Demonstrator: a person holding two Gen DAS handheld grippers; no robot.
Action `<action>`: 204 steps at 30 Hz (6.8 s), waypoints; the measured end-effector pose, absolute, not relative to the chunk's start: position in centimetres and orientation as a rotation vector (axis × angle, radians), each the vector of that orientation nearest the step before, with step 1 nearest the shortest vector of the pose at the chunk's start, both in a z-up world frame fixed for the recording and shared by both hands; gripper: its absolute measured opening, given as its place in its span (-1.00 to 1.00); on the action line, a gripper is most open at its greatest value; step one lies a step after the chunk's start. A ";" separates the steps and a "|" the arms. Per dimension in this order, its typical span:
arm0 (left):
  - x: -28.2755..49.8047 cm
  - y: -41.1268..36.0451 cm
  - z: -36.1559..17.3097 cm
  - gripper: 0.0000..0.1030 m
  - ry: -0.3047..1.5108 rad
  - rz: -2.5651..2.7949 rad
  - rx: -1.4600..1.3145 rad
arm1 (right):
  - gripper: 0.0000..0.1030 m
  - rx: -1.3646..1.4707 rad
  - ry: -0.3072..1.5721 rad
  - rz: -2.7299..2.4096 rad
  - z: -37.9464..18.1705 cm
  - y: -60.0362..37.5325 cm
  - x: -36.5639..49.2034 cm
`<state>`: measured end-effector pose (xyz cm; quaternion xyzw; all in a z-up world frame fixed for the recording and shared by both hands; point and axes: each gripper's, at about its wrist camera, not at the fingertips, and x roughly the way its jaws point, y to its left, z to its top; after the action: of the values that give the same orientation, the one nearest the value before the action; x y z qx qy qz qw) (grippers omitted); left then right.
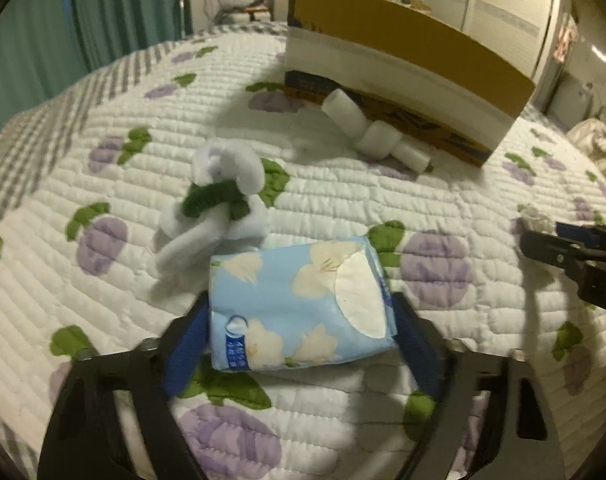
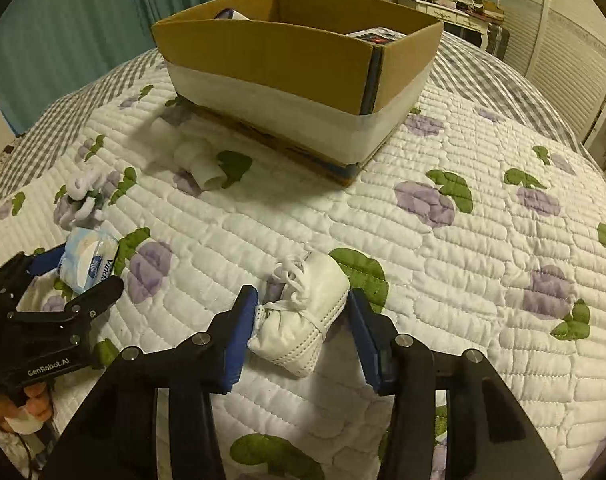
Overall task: Organize soft objects
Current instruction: 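Grasp the blue pad pack with the left gripper while the right grasps the white shoe, then lower the pad pack and shoe into the box and open both grippers, then grasp the white plush toy with the left gripper while the right grasps the foam tube, then carry the plush toy and foam tube over the box and release them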
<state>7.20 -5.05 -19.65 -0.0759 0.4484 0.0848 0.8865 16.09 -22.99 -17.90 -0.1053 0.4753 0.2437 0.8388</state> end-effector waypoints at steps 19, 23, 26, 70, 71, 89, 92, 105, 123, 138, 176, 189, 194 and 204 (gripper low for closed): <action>4.4 -5.7 -13.6 0.44 0.846 0.061 -0.101 | -0.27 -0.172 0.883 0.450 -13.6 -22.7 10.5; 4.1 -5.0 -10.7 0.44 0.795 0.020 -0.062 | -0.27 -0.157 0.837 0.472 -11.0 -21.1 8.5; 4.2 -4.5 -8.1 0.44 0.739 -0.002 -0.015 | -0.27 -0.164 0.796 0.475 -9.1 -20.0 7.5; 28.9 -4.6 -4.4 0.77 0.600 -0.164 0.265 | 0.52 0.003 0.732 0.333 -5.2 -19.1 35.7; 28.8 -4.5 -3.8 0.77 0.601 -0.145 0.266 | 0.53 0.011 0.715 0.324 -4.5 -19.3 35.3; 10.0 -1.4 13.6 0.95 0.328 -0.078 0.189 | 0.92 -0.118 0.490 0.286 14.8 -19.6 13.5; 8.0 -0.5 13.3 0.95 0.345 -0.077 0.173 | 0.98 -0.125 0.477 0.299 15.0 -19.2 9.8; 5.8 2.2 -0.5 0.94 0.538 0.032 0.126 | 0.99 -0.160 0.577 0.385 2.5 -15.5 5.3; 10.8 2.6 -18.6 0.50 0.917 0.018 -0.063 | 0.99 -0.198 0.761 0.421 -13.9 -11.5 15.9; 11.2 4.2 -18.6 -0.29 0.933 -0.006 -0.153 | -0.11 -0.252 0.851 0.491 -19.2 -8.0 20.0; 4.2 -2.5 3.8 -0.60 0.480 -0.130 0.015 | -0.33 -0.151 0.478 0.417 5.2 -17.2 5.4; 15.7 -3.6 7.0 -0.60 0.432 -0.127 0.059 | -0.33 -0.129 0.413 0.398 11.3 -18.8 13.9; 21.4 -4.1 4.6 -0.60 0.472 -0.113 0.088 | -0.33 -0.113 0.442 0.393 8.7 -18.6 19.5; 29.5 -5.5 -3.8 -0.60 0.624 -0.097 0.141 | -0.33 -0.074 0.581 0.413 1.0 -17.9 30.4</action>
<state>29.52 -5.45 -3.85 0.0691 0.3065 -0.0475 0.9482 30.40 -17.94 1.03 -0.0361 0.2842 0.2022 0.9365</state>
